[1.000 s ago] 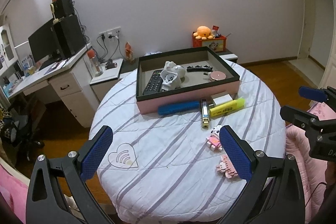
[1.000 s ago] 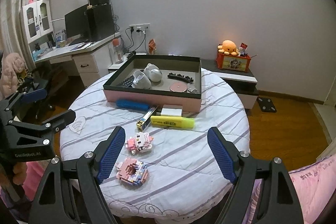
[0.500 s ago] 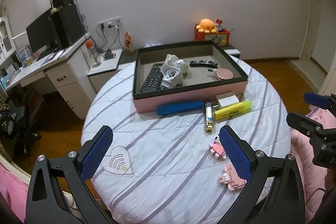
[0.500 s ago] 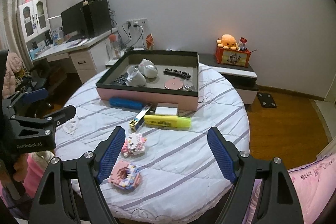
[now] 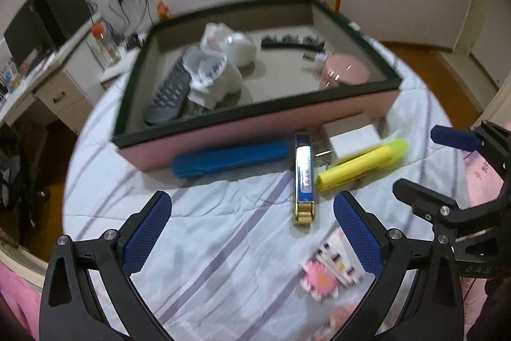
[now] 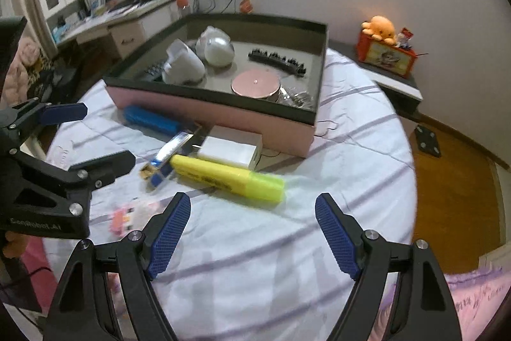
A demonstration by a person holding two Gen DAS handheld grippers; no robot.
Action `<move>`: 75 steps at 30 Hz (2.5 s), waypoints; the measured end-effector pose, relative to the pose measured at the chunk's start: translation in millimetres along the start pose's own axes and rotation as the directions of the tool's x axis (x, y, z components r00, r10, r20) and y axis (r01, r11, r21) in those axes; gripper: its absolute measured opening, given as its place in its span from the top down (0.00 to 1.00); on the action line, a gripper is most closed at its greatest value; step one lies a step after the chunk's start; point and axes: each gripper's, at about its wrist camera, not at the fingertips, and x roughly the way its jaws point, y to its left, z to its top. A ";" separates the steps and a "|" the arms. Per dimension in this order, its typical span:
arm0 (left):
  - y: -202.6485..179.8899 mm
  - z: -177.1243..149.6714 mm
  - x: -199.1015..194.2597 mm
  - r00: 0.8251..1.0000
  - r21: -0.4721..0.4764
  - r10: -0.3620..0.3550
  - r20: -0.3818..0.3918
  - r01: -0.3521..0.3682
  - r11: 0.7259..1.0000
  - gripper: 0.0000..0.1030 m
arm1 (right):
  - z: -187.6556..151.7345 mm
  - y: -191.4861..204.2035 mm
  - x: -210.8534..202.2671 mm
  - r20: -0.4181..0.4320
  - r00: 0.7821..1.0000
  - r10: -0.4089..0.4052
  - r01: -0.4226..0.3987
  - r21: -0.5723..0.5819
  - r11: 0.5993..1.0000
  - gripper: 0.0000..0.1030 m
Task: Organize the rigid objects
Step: 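Grasp the blue-and-gold small box with the left tool while the right tool grasps the yellow highlighter, then carry the small box with the left tool while the right tool carries the highlighter toward the box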
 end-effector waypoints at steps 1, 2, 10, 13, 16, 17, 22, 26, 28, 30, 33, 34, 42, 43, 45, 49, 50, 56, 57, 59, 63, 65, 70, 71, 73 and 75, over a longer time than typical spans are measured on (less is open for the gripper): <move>0.5 0.8 6.8 1.000 -0.006 0.003 -0.015 -0.003 1.000 0.01 | 2.4 -2.3 7.9 -0.015 1.000 0.015 -0.015 -0.004 1.000 0.21; 1.3 2.0 13.5 1.000 -0.010 0.003 -0.031 -0.003 1.000 0.01 | 4.7 -4.4 17.1 -0.030 0.999 0.031 -0.031 -0.012 0.999 0.24; -3.2 7.6 46.5 0.993 -0.023 -0.028 -0.113 0.026 0.999 0.01 | -4.8 2.4 26.6 -0.068 0.996 0.063 -0.067 -0.063 0.996 0.56; -14.0 8.7 53.5 0.989 0.009 -0.052 -0.137 0.053 0.999 0.01 | -12.7 -8.7 16.7 -0.082 0.993 0.086 -0.085 0.009 0.996 0.60; -16.4 4.9 50.0 0.988 0.012 -0.096 -0.122 0.098 0.995 0.19 | -19.3 -10.3 9.8 -0.099 0.993 0.067 -0.065 0.017 0.998 0.62; -15.3 3.8 46.5 0.988 0.013 -0.104 -0.111 0.106 0.994 0.26 | -20.5 -8.9 8.2 -0.104 0.993 0.057 -0.055 0.014 0.998 0.63; -2.8 -6.0 35.1 0.986 0.011 -0.135 -0.096 0.136 0.991 0.69 | -8.6 -5.5 17.4 -0.104 0.994 0.033 -0.037 -0.035 0.999 0.41; 5.1 -12.3 29.8 0.983 -0.001 -0.154 -0.095 0.155 0.988 0.76 | 3.5 4.0 34.2 -0.101 0.994 0.039 -0.046 -0.069 0.997 0.37; 7.3 -16.7 26.1 0.983 0.003 -0.162 -0.091 0.163 0.987 0.78 | 0.8 13.7 32.0 -0.094 0.995 0.041 -0.052 -0.116 0.992 0.51; 14.4 -18.2 21.5 0.981 0.005 -0.176 -0.087 0.177 0.984 0.80 | -3.6 22.0 24.0 -0.100 0.992 0.075 -0.087 -0.123 0.989 0.77; 17.6 -22.3 17.5 0.976 -0.002 -0.204 -0.082 0.204 0.979 0.82 | -7.2 17.4 16.3 -0.113 0.985 0.133 -0.140 -0.049 0.989 0.85; 17.7 -23.0 15.8 0.975 -0.002 -0.210 -0.079 0.210 0.978 0.83 | -7.7 15.4 14.2 -0.111 0.987 0.114 -0.120 -0.042 0.992 0.85; 11.5 -15.9 -0.5 0.980 0.018 -0.198 -0.016 0.198 0.980 0.85 | -4.5 9.5 -4.8 -0.054 0.995 0.085 -0.083 0.031 0.996 0.85; 11.3 -15.3 -2.8 0.981 0.022 -0.192 -0.007 0.192 0.981 0.85 | -3.3 9.0 -7.1 -0.047 0.995 0.084 -0.082 0.035 0.996 0.85; 10.0 -15.2 -10.7 0.984 0.035 -0.177 0.017 0.176 0.984 0.85 | -1.4 8.7 -12.3 -0.025 0.997 0.068 -0.066 0.049 0.997 0.85; 9.6 -15.6 -19.8 0.982 0.050 -0.182 0.043 0.180 0.982 0.85 | 0.4 5.1 -20.9 0.002 0.997 0.072 -0.072 0.069 0.995 0.85; 9.6 -15.7 -18.7 0.982 0.049 -0.187 0.042 0.185 0.982 0.85 | 0.0 5.5 -21.8 0.007 0.998 0.059 -0.060 0.071 0.996 0.85; 13.6 -10.0 30.7 0.975 -0.045 -0.202 -0.088 0.199 0.979 0.82 | -4.1 1.6 -15.8 -0.020 0.997 0.075 -0.073 0.097 0.993 0.85; 12.7 -9.8 33.2 0.976 -0.043 -0.200 -0.089 0.197 0.980 0.82 | -5.1 -0.2 -15.3 -0.023 0.997 0.073 -0.070 0.100 0.992 0.85; 11.3 -8.0 32.6 0.978 -0.036 -0.195 -0.077 0.193 0.981 0.82 | -6.0 -5.3 -12.8 -0.033 0.997 0.067 -0.063 0.113 0.992 0.85; 8.0 -9.8 30.6 0.980 -0.009 -0.189 -0.065 0.189 0.982 0.85 | -6.5 -12.3 -6.9 -0.051 0.997 0.051 -0.043 0.136 0.990 0.85; 5.9 -12.3 26.4 0.985 0.005 -0.167 -0.049 0.168 0.986 0.85 | -7.7 -12.1 -6.5 -0.050 0.997 0.061 -0.054 0.139 0.989 0.85; 12.7 -14.4 10.5 0.989 -0.009 -0.149 -0.020 0.149 0.989 0.85 | -6.7 -6.2 -15.5 -0.029 0.998 0.057 -0.052 0.129 0.990 0.85; 14.4 -14.6 6.2 0.990 -0.011 -0.143 -0.010 0.143 0.990 0.85 | -6.0 -5.2 -18.6 -0.021 0.998 0.059 -0.056 0.128 0.990 0.85; 19.8 -15.8 -7.3 0.990 -0.020 -0.142 0.017 0.143 0.990 0.85 | -4.4 -2.2 -28.0 0.003 0.998 0.055 -0.055 0.126 0.991 0.85; 24.5 -17.8 -23.3 0.989 -0.019 -0.136 0.049 0.137 0.990 0.85 | -2.8 0.2 -36.4 0.024 0.999 0.044 -0.046 0.125 0.991 0.85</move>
